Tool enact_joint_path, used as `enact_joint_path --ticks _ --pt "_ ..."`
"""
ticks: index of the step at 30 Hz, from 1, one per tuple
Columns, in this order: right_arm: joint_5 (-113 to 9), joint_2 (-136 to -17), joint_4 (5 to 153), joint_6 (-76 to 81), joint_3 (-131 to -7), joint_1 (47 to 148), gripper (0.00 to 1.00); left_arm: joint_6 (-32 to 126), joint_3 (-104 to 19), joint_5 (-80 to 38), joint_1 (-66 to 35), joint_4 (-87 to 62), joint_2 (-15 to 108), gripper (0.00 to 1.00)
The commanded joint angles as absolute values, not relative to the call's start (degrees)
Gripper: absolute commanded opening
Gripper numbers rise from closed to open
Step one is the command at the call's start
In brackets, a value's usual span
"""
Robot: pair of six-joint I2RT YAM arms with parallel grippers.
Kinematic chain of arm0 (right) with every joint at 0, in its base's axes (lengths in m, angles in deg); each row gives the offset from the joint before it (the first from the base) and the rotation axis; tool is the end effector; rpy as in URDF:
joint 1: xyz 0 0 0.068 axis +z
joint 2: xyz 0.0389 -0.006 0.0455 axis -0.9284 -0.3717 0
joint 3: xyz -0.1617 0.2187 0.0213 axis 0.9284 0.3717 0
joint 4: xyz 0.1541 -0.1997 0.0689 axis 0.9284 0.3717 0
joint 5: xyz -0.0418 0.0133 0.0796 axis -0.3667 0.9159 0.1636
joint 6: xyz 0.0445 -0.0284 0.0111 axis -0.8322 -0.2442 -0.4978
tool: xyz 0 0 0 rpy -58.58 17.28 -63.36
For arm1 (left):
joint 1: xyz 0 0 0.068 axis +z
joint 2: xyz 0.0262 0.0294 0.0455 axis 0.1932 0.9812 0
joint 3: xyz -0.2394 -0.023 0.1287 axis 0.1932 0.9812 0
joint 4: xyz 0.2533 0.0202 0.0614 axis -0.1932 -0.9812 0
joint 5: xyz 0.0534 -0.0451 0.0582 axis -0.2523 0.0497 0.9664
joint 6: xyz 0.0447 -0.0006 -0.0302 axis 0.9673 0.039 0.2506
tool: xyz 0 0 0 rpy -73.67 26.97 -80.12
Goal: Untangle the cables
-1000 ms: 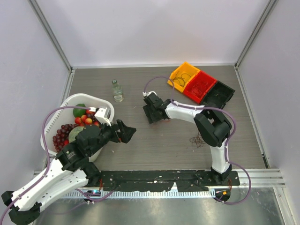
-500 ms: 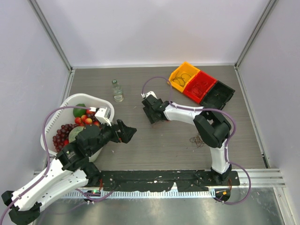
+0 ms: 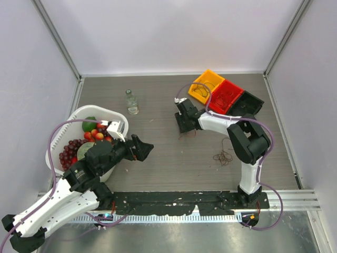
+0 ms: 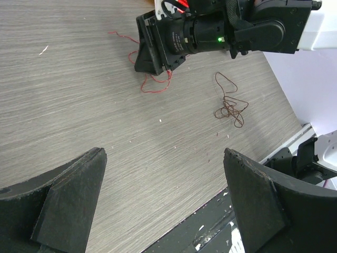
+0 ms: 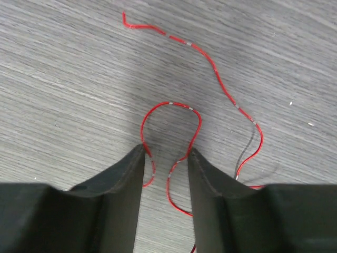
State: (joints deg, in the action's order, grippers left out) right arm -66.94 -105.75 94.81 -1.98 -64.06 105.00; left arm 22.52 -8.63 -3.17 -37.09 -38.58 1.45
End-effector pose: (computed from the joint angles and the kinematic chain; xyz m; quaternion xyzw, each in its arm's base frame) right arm 0.3231 0.2363 0.1605 -0.1940 0.9344 0.0637 0.2918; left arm 0.0928 -0.0949 0.3085 0.0332 0.7992 -0.3493 0.4880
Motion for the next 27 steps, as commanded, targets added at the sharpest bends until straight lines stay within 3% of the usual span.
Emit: enact_joint_path --ticks 1,5,7,15,21,27 --pt "-61.9 -105.0 94.8 -4.6 -62.5 105.3 0.37 21.9 -10.2 -3.5 -36.8 -36.3 1.1 0.97" --pt "-67.2 -102.6 95.2 -6.0 -63.1 105.8 0.07 21.9 -10.2 -3.4 -36.8 -36.6 0.9 0.97" --pt "-69.3 -99.4 95.5 -6.7 -63.8 105.8 0.01 21.9 -10.1 -3.3 -36.8 -36.6 0.6 0.97" --pt "-72.8 -90.3 95.4 -8.9 -68.2 104.4 0.01 22.0 -9.9 -3.1 -36.8 -36.8 0.1 0.97" --pt "-73.6 -88.3 96.8 -10.2 -73.9 97.6 0.01 22.2 -9.7 -3.1 -36.8 -37.1 -0.5 0.97" --pt "-66.7 -90.9 96.2 -14.1 -79.2 88.8 0.01 22.5 -9.8 -2.7 -36.8 -38.1 -1.7 0.97"
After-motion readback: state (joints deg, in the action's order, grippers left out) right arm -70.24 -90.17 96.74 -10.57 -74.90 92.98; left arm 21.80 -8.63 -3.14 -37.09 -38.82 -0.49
